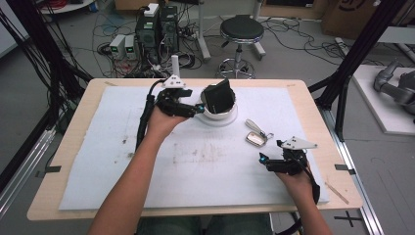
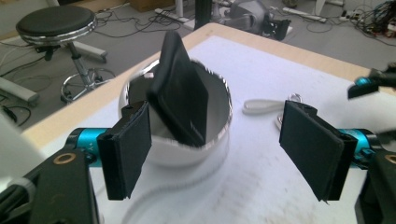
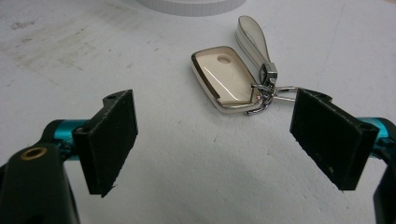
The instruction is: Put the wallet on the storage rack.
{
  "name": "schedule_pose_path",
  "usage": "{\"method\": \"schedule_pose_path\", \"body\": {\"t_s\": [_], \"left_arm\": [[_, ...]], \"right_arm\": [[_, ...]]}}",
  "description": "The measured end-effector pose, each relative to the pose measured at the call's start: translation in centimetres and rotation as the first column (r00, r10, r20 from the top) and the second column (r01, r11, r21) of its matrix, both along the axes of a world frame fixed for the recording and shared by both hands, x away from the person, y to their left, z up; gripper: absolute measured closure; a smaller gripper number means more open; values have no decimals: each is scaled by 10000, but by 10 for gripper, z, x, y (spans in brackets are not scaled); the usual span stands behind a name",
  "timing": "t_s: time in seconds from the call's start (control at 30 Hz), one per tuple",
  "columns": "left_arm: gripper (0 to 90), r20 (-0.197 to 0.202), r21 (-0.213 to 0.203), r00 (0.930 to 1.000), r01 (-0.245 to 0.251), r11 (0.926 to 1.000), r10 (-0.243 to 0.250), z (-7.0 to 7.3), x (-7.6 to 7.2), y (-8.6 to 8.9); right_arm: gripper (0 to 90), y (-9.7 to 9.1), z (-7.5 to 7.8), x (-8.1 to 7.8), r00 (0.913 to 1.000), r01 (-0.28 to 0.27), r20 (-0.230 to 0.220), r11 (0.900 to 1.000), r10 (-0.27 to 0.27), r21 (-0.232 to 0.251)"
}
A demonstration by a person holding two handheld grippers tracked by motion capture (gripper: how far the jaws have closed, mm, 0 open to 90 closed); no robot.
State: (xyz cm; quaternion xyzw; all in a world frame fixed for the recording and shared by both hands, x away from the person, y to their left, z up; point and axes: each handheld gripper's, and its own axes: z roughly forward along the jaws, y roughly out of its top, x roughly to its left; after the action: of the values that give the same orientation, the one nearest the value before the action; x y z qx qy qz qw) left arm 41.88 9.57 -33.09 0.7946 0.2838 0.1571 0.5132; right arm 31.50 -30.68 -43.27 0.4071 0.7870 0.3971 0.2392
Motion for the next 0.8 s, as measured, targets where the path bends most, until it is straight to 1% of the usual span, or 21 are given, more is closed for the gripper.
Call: {"method": "schedule_pose_path", "body": {"t_s": [0.03,0.07,0.1,0.13,0.17,0.23,0.27,0.37,0.4,0.47,0.5,0.53,0.57,0.6,0.7,0.73,0.8], "left_arm": [[233,-73,83,9999,-70,9999,71,-7,-7,10],[232,-46,132,10000,-54,9999,55,-9,-11,15],[232,-46,132,10000,-54,9999,55,-9,-11,15],[231,-99,128,9999,-60,9999,61,-12,-14,19],[231,-93,129,9999,-92,9999,93,-15,-21,28],[230,-54,128,9999,-88,9999,88,-18,-28,36],[230,-54,128,9999,-88,9999,88,-18,-28,36],[230,-44,143,9999,-145,9998,145,-23,-41,48],[230,-44,143,9999,-145,9998,145,-23,-41,48],[230,-58,267,9998,-178,9995,180,-26,-47,53],[228,-7,299,9998,-204,9993,205,-30,-52,57],[227,-90,364,9997,-230,9991,233,-32,-54,58],[228,-90,364,9997,-230,9991,233,-32,-54,58],[227,-125,458,9995,-267,9986,273,-33,-56,61],[227,-76,447,9993,-355,9984,359,-40,-67,72],[226,-76,447,9993,-355,9984,359,-40,-67,72],[226,-80,235,9987,-504,9985,506,-45,-73,81]], "right_arm": [[151,1,0,0,10000,0,-26,10000,0,17],[151,1,0,0,10000,0,-20,10000,0,10],[151,1,0,0,10000,0,-20,10000,0,10],[151,1,0,1,10000,-30,1,10000,30,3],[151,1,0,1,10000,-22,6,10000,22,-18],[151,2,0,1,10000,-34,-38,10000,34,-2],[151,2,0,1,10000,-34,-38,10000,34,-2],[151,2,0,2,10000,-33,-48,10000,33,-32],[151,2,0,2,10000,-26,-49,10000,26,-41],[151,2,0,2,10000,-14,-36,10000,14,-55],[151,2,0,2,10000,-10,-29,10000,10,-24],[151,2,0,2,10000,-21,-14,10000,21,-35],[151,2,0,3,10000,-34,-45,10000,34,-25],[151,3,0,3,10000,-18,-38,10000,18,-21],[151,3,0,4,10000,-22,-4,10000,22,-23],[151,3,0,5,10000,-51,15,10000,51,-47],[151,3,0,6,10000,-47,3,10000,47,-61]]}}
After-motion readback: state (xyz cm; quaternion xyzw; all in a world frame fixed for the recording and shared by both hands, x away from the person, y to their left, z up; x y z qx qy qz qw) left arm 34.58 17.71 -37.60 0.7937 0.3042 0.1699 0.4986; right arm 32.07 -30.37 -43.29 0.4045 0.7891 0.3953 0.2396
